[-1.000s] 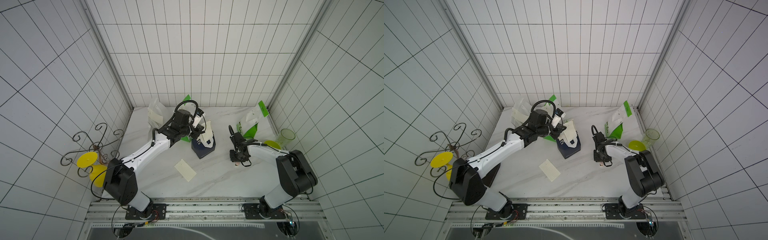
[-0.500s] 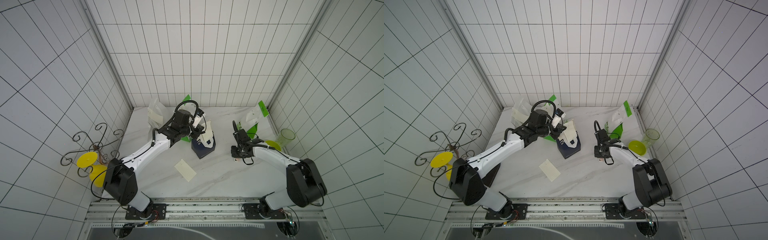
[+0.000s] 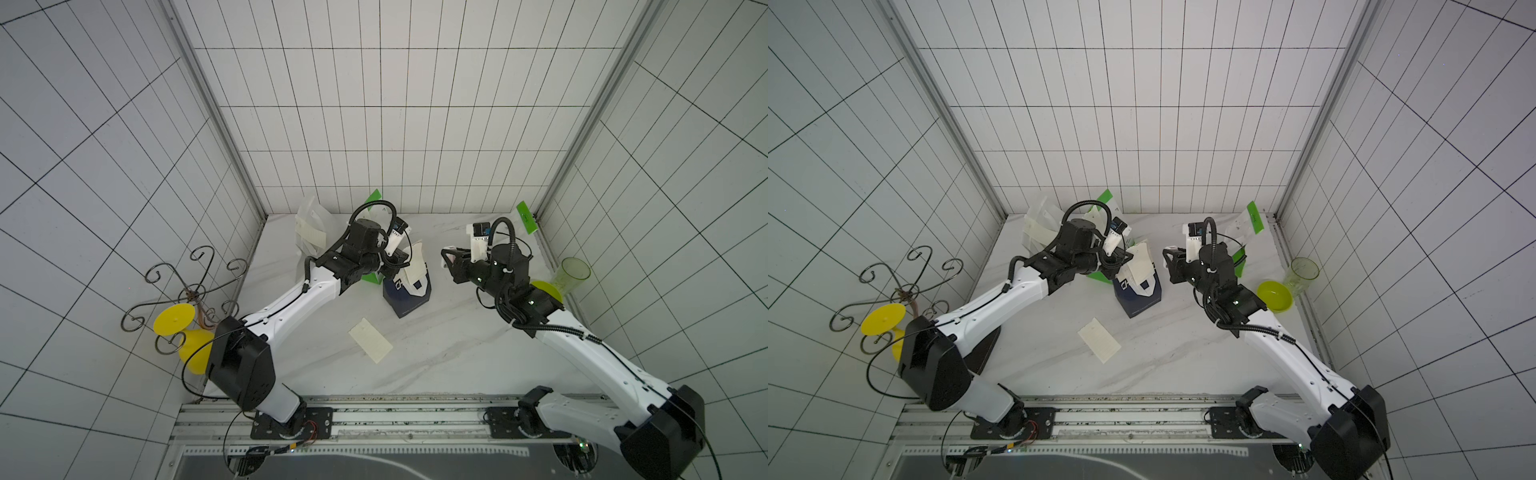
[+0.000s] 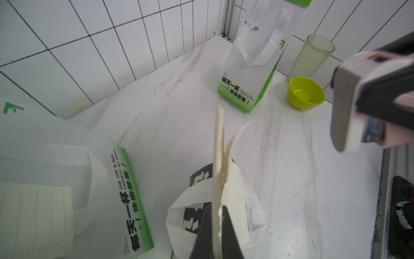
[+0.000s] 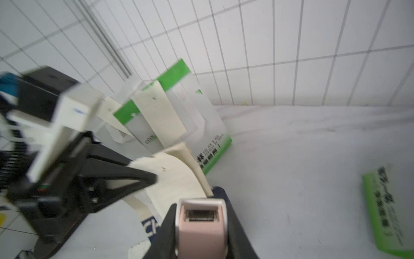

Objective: Staple the receipts to the bags
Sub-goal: Place the stapler in the takeout bag.

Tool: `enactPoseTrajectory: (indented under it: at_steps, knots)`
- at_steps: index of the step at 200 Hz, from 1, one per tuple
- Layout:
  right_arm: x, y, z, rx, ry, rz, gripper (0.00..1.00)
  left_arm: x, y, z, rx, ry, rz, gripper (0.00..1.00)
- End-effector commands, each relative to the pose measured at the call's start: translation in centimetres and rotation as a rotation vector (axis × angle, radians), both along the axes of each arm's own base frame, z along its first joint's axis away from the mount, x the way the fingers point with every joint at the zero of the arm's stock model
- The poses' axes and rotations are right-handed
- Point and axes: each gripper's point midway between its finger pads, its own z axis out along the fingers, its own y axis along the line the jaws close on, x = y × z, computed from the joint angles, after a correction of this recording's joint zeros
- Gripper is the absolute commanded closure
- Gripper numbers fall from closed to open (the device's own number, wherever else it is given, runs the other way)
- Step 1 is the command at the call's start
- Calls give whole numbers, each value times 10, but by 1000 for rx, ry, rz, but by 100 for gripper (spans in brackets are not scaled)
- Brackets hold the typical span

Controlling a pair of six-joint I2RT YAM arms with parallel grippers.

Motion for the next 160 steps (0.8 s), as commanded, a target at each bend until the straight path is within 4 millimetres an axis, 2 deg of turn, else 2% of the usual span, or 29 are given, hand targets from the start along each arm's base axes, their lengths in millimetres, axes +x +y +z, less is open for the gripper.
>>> enactPoseTrajectory:
  at_steps: [1,23,67,108,160]
  knots:
    - [-14,22,87,209,-261,106,100,-4,1,-8,7,57,-13,100]
    - [-7,32,92,254,-291,117,100,-4,0,-9,6,64,-18,100]
    - [8,50,84,245,-322,151,100,-5,0,-11,3,78,-29,100]
    - [12,52,75,235,-370,137,100,-3,2,-6,-94,139,-51,100]
    - [21,59,57,172,-390,111,100,-11,-2,1,-171,183,-106,100]
